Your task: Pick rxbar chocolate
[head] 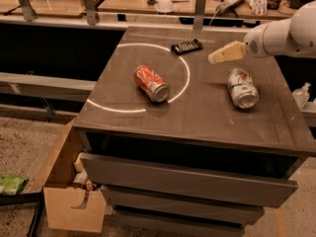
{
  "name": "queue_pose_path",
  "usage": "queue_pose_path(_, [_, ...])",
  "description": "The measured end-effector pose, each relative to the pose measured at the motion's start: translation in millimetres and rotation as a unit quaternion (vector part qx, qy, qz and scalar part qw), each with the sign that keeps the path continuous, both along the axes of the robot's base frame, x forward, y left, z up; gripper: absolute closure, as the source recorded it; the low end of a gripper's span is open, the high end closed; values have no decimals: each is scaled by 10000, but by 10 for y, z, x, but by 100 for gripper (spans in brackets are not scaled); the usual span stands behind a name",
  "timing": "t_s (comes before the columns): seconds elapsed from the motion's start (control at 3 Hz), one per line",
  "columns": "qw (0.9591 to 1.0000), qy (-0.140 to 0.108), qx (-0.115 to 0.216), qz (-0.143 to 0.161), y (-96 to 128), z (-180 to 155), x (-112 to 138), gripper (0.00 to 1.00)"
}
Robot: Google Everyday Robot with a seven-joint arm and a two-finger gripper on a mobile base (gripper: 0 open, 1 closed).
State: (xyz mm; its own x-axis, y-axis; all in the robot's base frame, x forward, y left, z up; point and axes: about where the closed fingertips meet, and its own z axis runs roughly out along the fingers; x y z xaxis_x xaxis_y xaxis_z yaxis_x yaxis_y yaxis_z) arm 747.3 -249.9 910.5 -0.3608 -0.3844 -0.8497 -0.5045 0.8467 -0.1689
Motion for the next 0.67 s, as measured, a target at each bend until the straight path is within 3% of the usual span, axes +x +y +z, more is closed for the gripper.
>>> queue_pose_path(0.33, [9993,-62,209,288,238,-199,500,0])
queue_pose_path(0.67, [9988,-133,272,377,361,-306,843,0])
